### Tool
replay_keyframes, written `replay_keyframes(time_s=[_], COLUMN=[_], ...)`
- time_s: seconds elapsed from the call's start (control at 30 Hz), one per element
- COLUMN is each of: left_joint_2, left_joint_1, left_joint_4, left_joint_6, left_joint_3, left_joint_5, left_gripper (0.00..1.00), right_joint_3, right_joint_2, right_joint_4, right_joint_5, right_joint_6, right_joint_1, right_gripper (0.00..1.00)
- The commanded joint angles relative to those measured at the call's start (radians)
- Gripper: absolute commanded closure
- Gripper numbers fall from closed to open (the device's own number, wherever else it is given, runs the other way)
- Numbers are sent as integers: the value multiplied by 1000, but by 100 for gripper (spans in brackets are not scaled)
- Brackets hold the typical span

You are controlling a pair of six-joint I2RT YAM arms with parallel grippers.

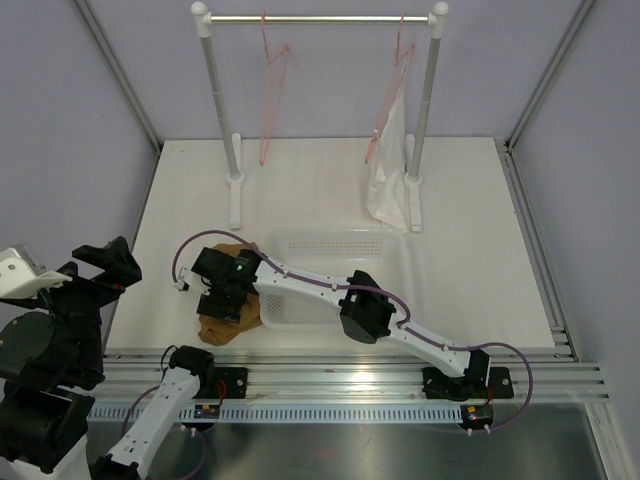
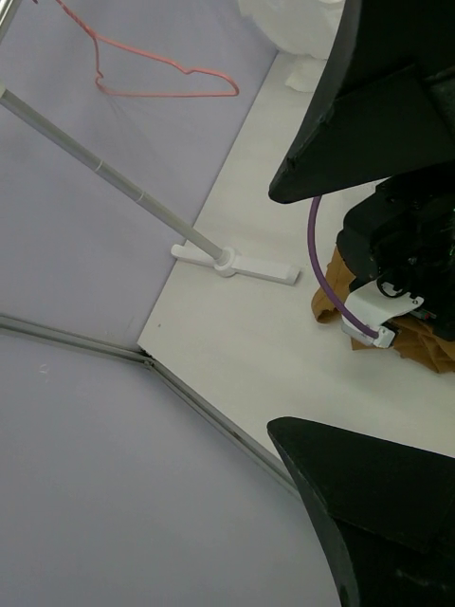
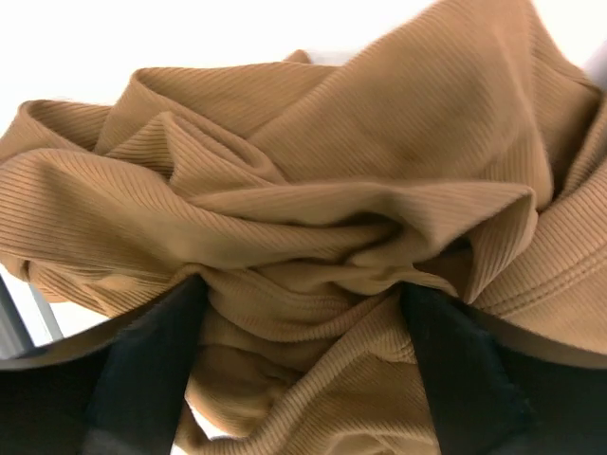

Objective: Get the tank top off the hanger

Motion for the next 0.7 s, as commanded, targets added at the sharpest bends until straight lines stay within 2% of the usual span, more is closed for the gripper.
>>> replay_keyframes(time_s=[0.0,0.03,0.13,0.17,0.2,0.23,0.4,0.67], left_joint_2=[-15,-16,-25,-22,-24,-22,-36,-67], left_joint_1=[2,2,2,2,2,2,2,2], left_joint_4=[27,33,45,50,53,51,56,45], left_joint_6=[25,27,31,34,42,40,42,37], left_joint_3=[-22,-27,-35,-35,-35,-32,-33,-24], left_joint_5=[5,7,10,10,8,10,19,-7], left_gripper=[1,1,1,1,1,1,1,1], right_joint_3=[47,44,30,30,25,19,-82,-108], right_joint_2=[35,36,27,19,-8,-28,-236,-461], right_joint_4=[-43,-37,-19,-12,7,21,156,282], right_joint_5=[-57,-61,-75,-77,-71,-69,-92,28], right_joint_6=[-32,-32,-40,-40,-35,-31,3,20], right_joint_1=[-3,-3,-1,0,0,3,2,2], right_gripper=[15,29,58,78,91,100,100,100])
